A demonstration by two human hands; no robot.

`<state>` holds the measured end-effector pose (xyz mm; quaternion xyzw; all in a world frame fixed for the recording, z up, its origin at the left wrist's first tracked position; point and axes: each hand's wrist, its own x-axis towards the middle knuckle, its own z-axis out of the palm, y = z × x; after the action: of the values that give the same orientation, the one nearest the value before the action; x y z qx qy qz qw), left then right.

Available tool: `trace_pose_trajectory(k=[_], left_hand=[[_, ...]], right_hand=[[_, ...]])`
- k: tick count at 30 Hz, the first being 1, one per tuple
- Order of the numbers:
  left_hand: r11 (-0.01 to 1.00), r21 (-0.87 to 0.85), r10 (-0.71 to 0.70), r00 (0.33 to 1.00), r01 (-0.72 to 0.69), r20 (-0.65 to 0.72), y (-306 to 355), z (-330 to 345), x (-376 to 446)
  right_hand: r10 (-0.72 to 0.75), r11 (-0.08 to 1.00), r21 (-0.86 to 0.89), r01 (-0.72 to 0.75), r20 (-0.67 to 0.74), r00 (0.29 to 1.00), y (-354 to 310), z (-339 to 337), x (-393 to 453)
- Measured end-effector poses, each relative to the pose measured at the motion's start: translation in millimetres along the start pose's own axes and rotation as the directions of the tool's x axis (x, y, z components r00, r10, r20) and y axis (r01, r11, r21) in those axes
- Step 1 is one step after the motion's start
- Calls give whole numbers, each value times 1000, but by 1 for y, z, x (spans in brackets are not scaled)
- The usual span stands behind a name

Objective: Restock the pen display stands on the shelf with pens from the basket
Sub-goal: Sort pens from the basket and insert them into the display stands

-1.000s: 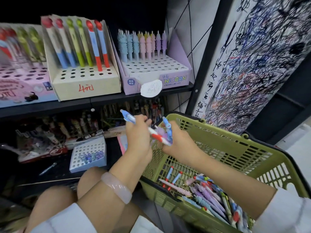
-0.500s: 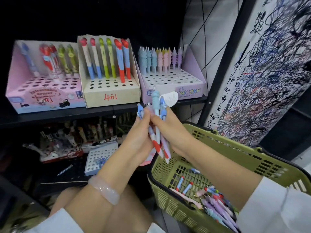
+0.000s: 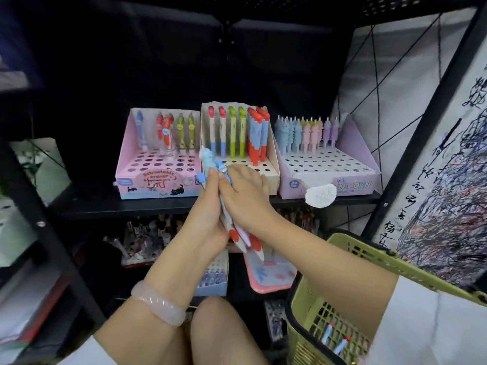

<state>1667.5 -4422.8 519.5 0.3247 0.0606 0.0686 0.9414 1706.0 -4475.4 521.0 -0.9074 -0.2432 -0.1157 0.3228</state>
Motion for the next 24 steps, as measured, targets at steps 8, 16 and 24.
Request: trace_pose_trajectory(k=[8, 16, 24], left_hand=[[947, 254, 244, 956, -197, -166, 31, -29, 13], [914, 296, 333, 930, -277, -157, 50, -43, 23], [859, 396, 413, 897, -324, -161, 68, -52, 27]], right_hand=[[-96, 985, 154, 72, 150, 984, -30, 13, 18], [-104, 873, 486, 42, 103, 989, -36, 12, 27], [-197, 854, 500, 145, 53, 979, -37, 18, 32]])
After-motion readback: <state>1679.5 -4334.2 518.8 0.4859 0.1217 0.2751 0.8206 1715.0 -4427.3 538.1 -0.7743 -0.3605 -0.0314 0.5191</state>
